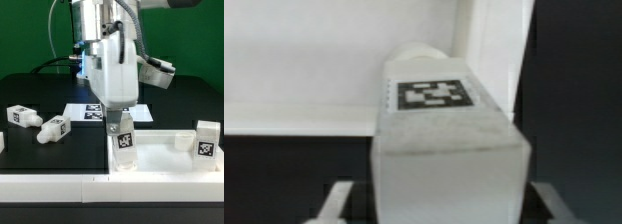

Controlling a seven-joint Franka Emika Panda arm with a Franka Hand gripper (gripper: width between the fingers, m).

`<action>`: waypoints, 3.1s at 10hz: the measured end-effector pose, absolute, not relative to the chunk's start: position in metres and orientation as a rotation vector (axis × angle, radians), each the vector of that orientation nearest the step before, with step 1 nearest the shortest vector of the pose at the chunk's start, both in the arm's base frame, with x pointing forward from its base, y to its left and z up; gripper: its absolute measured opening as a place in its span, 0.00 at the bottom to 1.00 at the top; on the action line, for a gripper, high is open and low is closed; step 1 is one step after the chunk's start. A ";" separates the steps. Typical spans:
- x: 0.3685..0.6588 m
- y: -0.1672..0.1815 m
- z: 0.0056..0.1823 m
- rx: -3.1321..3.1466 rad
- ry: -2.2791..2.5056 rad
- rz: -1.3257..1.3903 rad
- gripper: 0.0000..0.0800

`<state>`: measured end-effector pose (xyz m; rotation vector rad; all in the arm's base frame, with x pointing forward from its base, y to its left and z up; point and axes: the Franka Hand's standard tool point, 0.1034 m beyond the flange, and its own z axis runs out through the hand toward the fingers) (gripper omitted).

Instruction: Assemble square table

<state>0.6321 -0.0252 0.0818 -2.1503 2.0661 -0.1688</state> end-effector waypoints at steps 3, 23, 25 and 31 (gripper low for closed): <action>0.632 -0.023 0.080 -2.278 1.954 -0.184 0.72; 0.634 -0.009 0.086 -2.365 1.934 -0.159 0.36; 0.634 -0.009 0.085 -2.069 2.206 -0.056 0.36; 0.629 0.004 0.082 -2.480 1.755 -0.157 0.80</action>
Offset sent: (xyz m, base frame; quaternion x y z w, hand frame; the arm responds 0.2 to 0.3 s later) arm -0.0014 0.0133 0.0054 -0.0502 0.0426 -0.3418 0.9375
